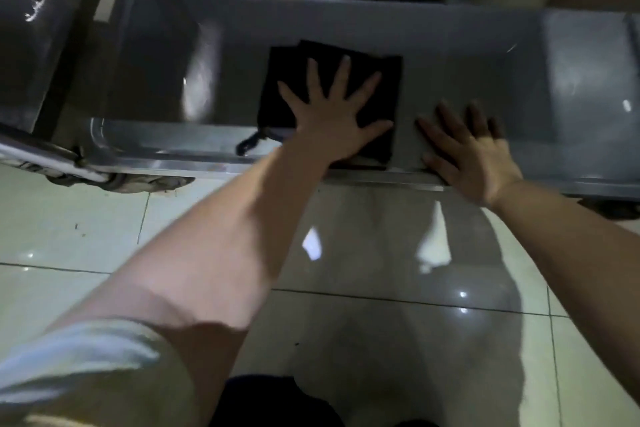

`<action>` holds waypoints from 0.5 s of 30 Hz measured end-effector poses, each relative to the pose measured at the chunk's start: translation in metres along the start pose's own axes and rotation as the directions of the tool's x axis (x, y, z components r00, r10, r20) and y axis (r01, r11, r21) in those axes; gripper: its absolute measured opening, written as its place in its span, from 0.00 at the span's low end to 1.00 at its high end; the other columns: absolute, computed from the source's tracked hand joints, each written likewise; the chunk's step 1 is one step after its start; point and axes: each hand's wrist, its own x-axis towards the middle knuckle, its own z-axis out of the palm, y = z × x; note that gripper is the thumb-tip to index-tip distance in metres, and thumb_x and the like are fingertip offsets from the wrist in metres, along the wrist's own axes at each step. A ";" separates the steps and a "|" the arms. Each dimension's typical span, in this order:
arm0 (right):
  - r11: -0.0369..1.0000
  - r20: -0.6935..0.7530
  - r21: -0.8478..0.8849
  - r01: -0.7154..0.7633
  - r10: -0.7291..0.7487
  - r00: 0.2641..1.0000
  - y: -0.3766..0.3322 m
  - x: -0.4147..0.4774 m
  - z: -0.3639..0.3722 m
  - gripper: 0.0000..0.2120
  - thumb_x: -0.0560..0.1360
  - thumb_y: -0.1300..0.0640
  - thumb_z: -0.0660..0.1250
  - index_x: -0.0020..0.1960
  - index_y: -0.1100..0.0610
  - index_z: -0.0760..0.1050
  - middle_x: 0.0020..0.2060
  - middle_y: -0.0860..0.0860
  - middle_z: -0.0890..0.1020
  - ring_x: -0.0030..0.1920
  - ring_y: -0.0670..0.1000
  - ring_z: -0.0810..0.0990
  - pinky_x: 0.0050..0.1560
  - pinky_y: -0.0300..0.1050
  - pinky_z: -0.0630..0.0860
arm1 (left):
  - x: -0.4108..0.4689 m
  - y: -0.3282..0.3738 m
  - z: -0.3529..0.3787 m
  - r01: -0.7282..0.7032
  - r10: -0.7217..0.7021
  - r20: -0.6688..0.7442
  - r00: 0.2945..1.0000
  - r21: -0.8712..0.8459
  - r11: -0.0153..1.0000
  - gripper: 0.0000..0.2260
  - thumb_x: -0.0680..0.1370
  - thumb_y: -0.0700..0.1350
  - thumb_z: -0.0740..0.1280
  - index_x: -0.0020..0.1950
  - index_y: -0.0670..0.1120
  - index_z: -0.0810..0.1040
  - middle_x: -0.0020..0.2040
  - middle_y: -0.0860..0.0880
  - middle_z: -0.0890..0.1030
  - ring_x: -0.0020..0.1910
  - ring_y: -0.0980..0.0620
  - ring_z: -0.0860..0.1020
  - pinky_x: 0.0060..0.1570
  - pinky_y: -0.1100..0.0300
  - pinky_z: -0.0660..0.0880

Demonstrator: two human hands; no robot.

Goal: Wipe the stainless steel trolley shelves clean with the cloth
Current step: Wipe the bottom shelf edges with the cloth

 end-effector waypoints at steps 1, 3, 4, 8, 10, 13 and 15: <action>1.000 0.006 0.000 -0.003 0.003 1.000 0.000 0.001 0.000 0.33 0.72 0.31 0.37 0.77 0.33 0.44 0.80 0.44 0.47 0.78 0.63 0.46 0.74 0.64 0.47 | -0.013 0.013 0.006 -0.047 0.047 0.007 0.999 0.015 0.999 0.34 0.73 0.76 0.47 0.77 0.69 0.42 0.81 0.54 0.39 0.77 0.35 0.35 0.63 0.21 0.38; 1.000 -0.005 -0.019 0.000 0.000 1.000 -0.002 0.000 0.000 0.33 0.73 0.32 0.37 0.77 0.35 0.45 0.80 0.45 0.49 0.77 0.64 0.48 0.74 0.65 0.48 | -0.031 0.011 0.012 -0.071 0.071 -0.006 0.997 0.052 0.996 0.33 0.73 0.76 0.48 0.76 0.70 0.43 0.80 0.56 0.40 0.77 0.37 0.36 0.63 0.21 0.40; 1.000 -0.012 -0.030 0.004 -0.005 1.000 -0.003 -0.001 0.001 0.33 0.73 0.32 0.36 0.78 0.36 0.44 0.80 0.46 0.48 0.77 0.64 0.47 0.74 0.65 0.48 | -0.036 -0.002 0.011 -0.072 0.072 0.000 0.997 0.059 0.996 0.33 0.73 0.76 0.48 0.75 0.71 0.43 0.80 0.57 0.40 0.77 0.38 0.37 0.63 0.21 0.41; 1.000 -0.010 -0.010 0.014 -0.014 1.000 -0.005 -0.001 0.003 0.34 0.71 0.31 0.34 0.77 0.34 0.39 0.80 0.44 0.44 0.78 0.62 0.42 0.75 0.63 0.43 | -0.055 -0.089 -0.003 0.098 -0.099 0.061 0.993 0.012 0.995 0.33 0.71 0.77 0.52 0.73 0.75 0.41 0.79 0.60 0.37 0.78 0.41 0.35 0.67 0.25 0.39; 1.000 -0.002 0.005 0.014 -0.014 1.000 -0.004 -0.002 0.002 0.34 0.70 0.30 0.33 0.76 0.33 0.39 0.79 0.44 0.43 0.78 0.61 0.41 0.75 0.62 0.42 | -0.064 -0.119 -0.008 0.213 -0.214 0.078 0.974 0.018 0.977 0.33 0.71 0.77 0.52 0.72 0.76 0.39 0.79 0.60 0.36 0.78 0.41 0.35 0.67 0.26 0.40; 1.000 0.023 -0.015 0.008 -0.008 1.000 -0.003 -0.002 0.004 0.33 0.72 0.30 0.33 0.76 0.33 0.38 0.79 0.43 0.41 0.78 0.61 0.40 0.75 0.62 0.40 | -0.062 -0.107 -0.005 0.279 -0.281 0.072 0.957 0.037 0.960 0.34 0.71 0.77 0.50 0.72 0.75 0.37 0.79 0.57 0.35 0.77 0.37 0.34 0.66 0.24 0.39; 0.999 0.050 0.047 -0.008 0.006 0.999 0.001 0.005 0.003 0.27 0.78 0.34 0.40 0.76 0.33 0.40 0.79 0.41 0.42 0.78 0.59 0.39 0.75 0.61 0.39 | -0.050 -0.062 0.000 0.241 -0.242 0.044 0.969 0.038 0.970 0.35 0.71 0.78 0.49 0.74 0.72 0.37 0.79 0.55 0.34 0.76 0.34 0.34 0.65 0.23 0.38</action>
